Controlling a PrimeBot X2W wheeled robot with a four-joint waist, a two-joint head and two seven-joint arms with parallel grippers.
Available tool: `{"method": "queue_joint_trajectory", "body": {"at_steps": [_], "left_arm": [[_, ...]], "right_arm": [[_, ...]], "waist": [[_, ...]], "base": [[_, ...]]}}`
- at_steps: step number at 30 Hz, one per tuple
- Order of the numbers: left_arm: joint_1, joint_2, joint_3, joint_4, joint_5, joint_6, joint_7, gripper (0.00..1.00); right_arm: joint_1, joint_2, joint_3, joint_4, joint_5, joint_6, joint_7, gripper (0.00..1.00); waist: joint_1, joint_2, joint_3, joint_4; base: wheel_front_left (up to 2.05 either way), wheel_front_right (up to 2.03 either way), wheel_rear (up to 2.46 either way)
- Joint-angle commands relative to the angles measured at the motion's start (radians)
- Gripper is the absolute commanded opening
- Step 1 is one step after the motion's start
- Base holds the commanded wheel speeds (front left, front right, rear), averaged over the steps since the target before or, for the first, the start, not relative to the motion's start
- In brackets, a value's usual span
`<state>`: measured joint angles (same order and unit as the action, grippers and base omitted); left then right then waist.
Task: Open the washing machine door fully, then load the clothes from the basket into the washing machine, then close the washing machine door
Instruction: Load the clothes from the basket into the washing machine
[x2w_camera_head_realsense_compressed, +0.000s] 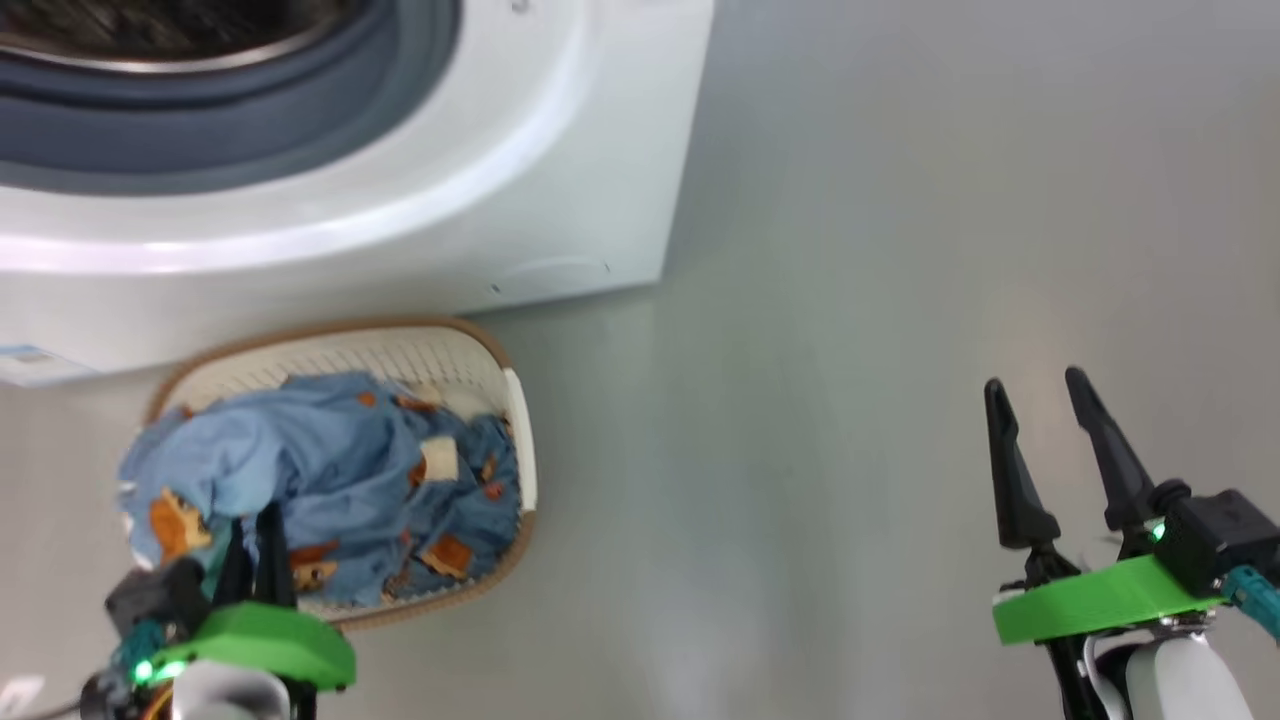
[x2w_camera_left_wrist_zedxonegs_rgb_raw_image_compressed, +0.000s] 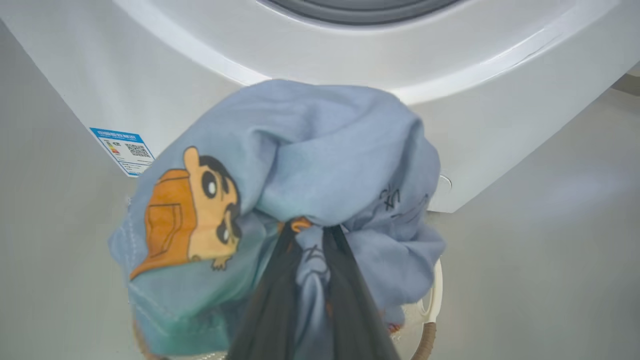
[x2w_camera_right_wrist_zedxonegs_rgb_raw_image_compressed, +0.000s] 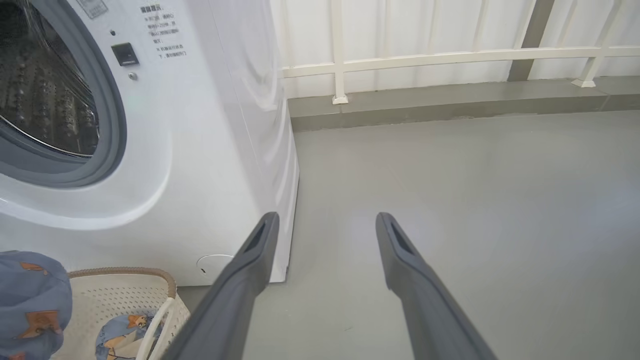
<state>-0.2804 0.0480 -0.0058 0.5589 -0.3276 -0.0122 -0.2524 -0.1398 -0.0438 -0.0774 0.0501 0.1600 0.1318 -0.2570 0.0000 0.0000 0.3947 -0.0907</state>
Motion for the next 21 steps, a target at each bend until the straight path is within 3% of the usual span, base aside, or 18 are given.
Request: {"method": "queue_joint_trajectory", "body": {"at_steps": [1, 8, 21], "left_arm": [[0.033, 0.012, 0.033, -0.038, 0.010, 0.009, -0.009, 0.00], [0.160, 0.003, 0.022, -0.156, 0.004, 0.017, -0.009, 0.00], [0.301, 0.002, -0.038, -0.273, -0.040, 0.083, -0.009, 0.00]], "right_arm": [[0.023, -0.006, 0.023, -0.016, -0.010, -0.001, -0.005, 1.00], [0.072, -0.006, 0.021, -0.001, -0.013, -0.001, -0.005, 1.00], [0.160, -0.006, 0.014, 0.014, -0.027, -0.001, -0.005, 1.00]], "waist": [[0.0000, 0.0000, -0.117, 0.069], [0.0000, 0.0000, -0.204, 0.093], [0.0000, 0.0000, -0.338, 0.135]], "base": [[0.00, 0.00, 0.00], [0.00, 0.00, 0.00], [0.00, 0.00, 0.00]]}}
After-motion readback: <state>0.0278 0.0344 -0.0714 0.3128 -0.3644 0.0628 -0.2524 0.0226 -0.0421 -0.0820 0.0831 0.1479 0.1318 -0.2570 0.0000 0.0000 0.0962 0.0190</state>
